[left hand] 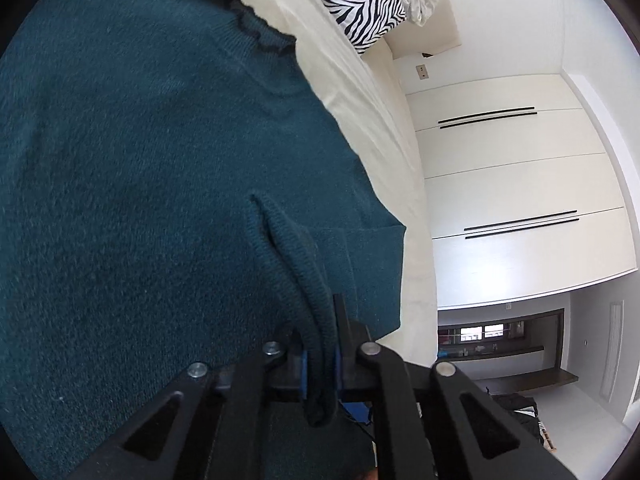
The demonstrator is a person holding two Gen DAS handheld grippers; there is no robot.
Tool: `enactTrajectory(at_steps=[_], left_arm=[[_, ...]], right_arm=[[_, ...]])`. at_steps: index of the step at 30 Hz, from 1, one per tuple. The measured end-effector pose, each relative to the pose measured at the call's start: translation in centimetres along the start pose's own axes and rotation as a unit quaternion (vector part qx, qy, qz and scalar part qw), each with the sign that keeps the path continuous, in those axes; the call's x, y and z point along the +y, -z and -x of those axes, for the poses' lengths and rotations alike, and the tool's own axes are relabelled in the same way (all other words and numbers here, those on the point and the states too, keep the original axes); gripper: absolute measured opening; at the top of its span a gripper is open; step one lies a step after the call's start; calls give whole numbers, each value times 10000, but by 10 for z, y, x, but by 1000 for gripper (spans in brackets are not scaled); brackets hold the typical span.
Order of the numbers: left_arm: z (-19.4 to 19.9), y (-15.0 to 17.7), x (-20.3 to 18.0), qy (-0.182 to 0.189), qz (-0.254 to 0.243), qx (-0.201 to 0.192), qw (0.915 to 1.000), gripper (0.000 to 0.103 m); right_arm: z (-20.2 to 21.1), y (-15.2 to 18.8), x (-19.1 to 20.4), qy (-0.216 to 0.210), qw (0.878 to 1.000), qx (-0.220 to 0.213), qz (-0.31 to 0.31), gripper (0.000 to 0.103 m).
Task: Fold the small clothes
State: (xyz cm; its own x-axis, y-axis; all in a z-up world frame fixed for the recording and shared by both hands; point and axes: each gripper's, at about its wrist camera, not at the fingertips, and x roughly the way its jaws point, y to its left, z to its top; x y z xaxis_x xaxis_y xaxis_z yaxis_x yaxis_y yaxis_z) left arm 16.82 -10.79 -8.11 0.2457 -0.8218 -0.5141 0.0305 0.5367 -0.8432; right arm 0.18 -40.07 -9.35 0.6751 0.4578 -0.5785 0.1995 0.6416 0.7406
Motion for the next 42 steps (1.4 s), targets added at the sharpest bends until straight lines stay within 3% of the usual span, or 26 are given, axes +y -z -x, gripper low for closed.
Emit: enactTrajectory(at_steps=[6, 12, 16, 21, 24, 27, 30, 34, 42], left_arm=[[59, -45, -24, -318, -709, -772, 9940, 8], [93, -78, 7, -750, -616, -1357, 9860, 8], [87, -85, 37, -883, -438, -1295, 9867, 8], [71, -82, 63, -991, -263, -1157, 9880, 8], [68, -77, 74, -1012, -216, -1110, 9884, 8], [70, -76, 82, -944, -192, -1150, 9887, 8], [71, -77, 91, -932, -171, -1176, 9885, 8], [67, -73, 100, -887, -168, -1187, 9888, 9], [67, -73, 100, -858, -316, -1159, 9890, 11]], right_arm=[[9, -26, -18, -524, 9953, -235, -783, 77], [17, -52, -32, -718, 9877, -429, -1323, 77], [8, -71, -38, -900, 9808, -512, -1654, 77], [-28, -93, -42, -1140, 9717, -299, -2045, 77], [-48, -105, -43, -1060, 9715, -285, -2101, 77], [-42, -119, -50, -994, 9700, -678, -2111, 77], [-28, -126, -70, -1079, 9596, -1065, -2370, 75], [-22, -126, -90, -1209, 9519, -1210, -2542, 62], [-12, -108, -82, -992, 9614, -1171, -2286, 63]])
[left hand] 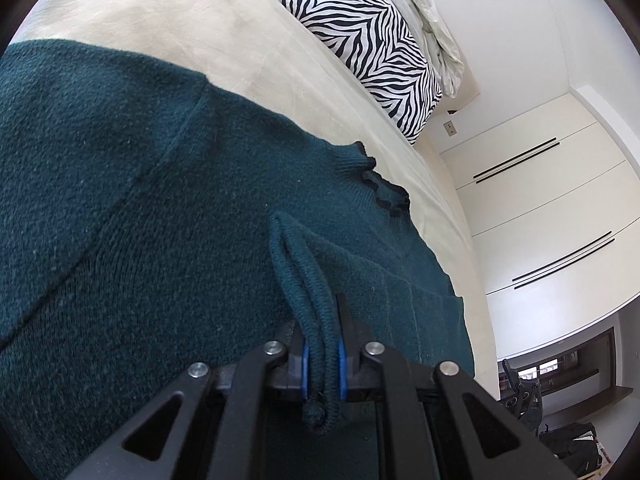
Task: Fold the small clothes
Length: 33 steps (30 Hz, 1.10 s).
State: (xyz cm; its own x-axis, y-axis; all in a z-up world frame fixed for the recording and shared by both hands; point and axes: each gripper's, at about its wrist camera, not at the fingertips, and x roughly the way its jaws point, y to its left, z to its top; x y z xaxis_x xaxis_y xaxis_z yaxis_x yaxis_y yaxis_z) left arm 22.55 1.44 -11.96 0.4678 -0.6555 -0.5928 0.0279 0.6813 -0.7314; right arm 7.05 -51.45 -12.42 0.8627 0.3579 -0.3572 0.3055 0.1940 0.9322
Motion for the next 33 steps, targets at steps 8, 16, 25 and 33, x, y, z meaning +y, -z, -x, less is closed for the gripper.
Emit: enactTrajectory(at_steps=[8, 16, 25, 33], left_arm=[[1, 9, 2, -30, -320, -265, 9991, 11], [0, 11, 12, 158, -279, -343, 9989, 13], [-2, 11, 11, 190, -307, -371, 9987, 12], [-2, 13, 12, 183, -322, -387, 9986, 12]], right_arm=[[-1, -8, 47, -56, 9971, 468, 599, 65], [-92, -60, 69, 146, 9897, 1211, 753, 65], [-98, -57, 50, 165, 9800, 1810, 806, 64], [-46, -32, 32, -72, 9785, 1889, 824, 64]])
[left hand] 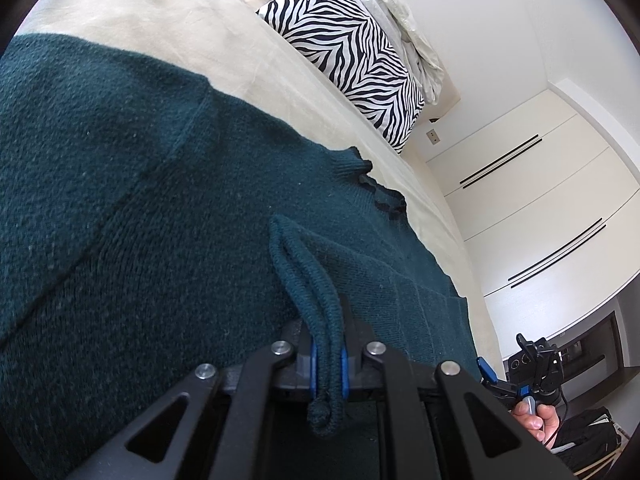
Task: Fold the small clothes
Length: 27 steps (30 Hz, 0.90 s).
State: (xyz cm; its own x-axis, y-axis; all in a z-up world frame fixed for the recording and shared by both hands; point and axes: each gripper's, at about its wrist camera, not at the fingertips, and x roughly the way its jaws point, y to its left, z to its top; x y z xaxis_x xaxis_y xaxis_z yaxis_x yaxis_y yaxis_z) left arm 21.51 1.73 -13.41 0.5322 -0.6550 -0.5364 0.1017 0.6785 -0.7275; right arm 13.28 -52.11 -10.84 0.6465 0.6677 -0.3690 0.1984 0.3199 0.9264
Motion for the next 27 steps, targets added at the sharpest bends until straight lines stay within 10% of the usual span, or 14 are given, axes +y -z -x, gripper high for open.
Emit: enactTrajectory(at_steps=[7, 11, 15, 18, 24, 27], left_arm=[[14, -9, 0, 122, 315, 264, 9991, 16], [83, -10, -3, 172, 471, -360, 9981, 78], [189, 0, 33, 266, 964, -1445, 9844, 88], [264, 13, 93, 10, 1785, -2202, 9590, 88], [357, 51, 192, -308, 3396, -3253, 8820, 79], [363, 56, 203, -234, 3688, -3479, 8616, 76]], right_arm=[[38, 23, 1, 290, 9987, -421, 44, 64], [72, 55, 35, 98, 9967, -684, 419, 65], [87, 91, 52, -82, 9962, -690, 524, 65], [81, 118, 58, -231, 9967, -584, 506, 65], [44, 156, 72, -286, 9981, -176, 508, 65], [28, 169, 76, -222, 9984, -11, 512, 65]])
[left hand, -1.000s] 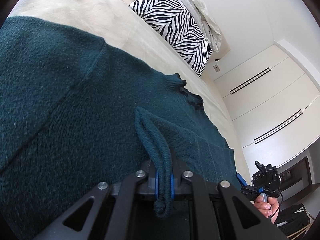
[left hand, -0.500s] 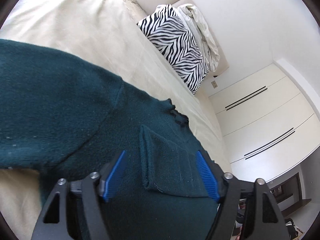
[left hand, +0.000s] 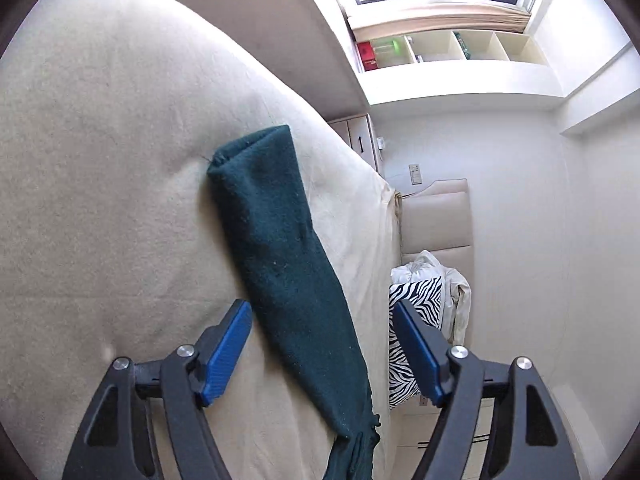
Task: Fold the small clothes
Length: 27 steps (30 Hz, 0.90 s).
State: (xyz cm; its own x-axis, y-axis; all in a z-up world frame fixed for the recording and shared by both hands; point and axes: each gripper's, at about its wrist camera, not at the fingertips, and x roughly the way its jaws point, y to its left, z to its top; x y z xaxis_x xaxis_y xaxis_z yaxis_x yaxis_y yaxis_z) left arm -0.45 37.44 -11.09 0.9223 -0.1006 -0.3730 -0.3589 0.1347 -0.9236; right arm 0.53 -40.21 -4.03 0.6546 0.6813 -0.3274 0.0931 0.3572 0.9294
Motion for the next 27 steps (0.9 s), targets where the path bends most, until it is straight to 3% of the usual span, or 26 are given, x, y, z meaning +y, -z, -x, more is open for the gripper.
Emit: enactTrajectory(at_steps=[3, 6, 8, 9, 11, 13, 15, 16, 17, 19, 20, 22, 24, 27], left_arm=[[-18, -6, 1, -108, 18, -85, 9999, 75], [-36, -19, 5, -229, 156, -202, 9994, 57], [-45, -27, 2, -452, 26, -204, 9988, 32], [-49, -29, -1, -598, -68, -192, 9980, 27], [-51, -25, -19, -834, -512, -270, 9948, 16], [-53, -12, -51, -916, -1302, -275, 9869, 12], [-64, 16, -90, -853, -2071, -50, 9746, 10], [-72, 35, -111, -821, -2537, 118, 9637, 10], [-78, 62, -134, -767, -3089, 322, 9474, 10], [-93, 126, -174, -672, -4239, 739, 9002, 10], [-99, 167, -189, -640, -4820, 961, 8686, 10], [-114, 247, -205, -608, -5926, 1346, 7919, 11], [-121, 322, -197, -667, -6818, 1441, 7141, 11], [-130, 399, -160, -848, -7665, 1583, 6167, 11]], right_arm=[[-6, 10, 4, 48, 9999, 105, 24, 65], [-3, 17, 9, 107, 9998, 102, 120, 65], [3, 18, 9, 120, 9998, 53, 144, 65], [4, 17, 8, 134, 9998, 23, 129, 65], [9, 18, 5, 148, 9998, -30, 107, 65], [12, 14, -1, 169, 9998, -68, 49, 65], [10, 13, -5, 175, 9998, -62, -26, 65], [9, 14, -6, 170, 9998, -42, -15, 65], [7, 14, -6, 174, 9998, -25, 12, 65], [4, 15, -5, 196, 9998, 26, 45, 65], [1, 15, -4, 205, 9998, 47, 69, 65], [-2, 14, -4, 203, 9998, 61, 63, 65], [-5, 12, -6, 262, 9996, 93, 20, 65], [-14, 6, -9, 452, 9987, 234, 1, 65]])
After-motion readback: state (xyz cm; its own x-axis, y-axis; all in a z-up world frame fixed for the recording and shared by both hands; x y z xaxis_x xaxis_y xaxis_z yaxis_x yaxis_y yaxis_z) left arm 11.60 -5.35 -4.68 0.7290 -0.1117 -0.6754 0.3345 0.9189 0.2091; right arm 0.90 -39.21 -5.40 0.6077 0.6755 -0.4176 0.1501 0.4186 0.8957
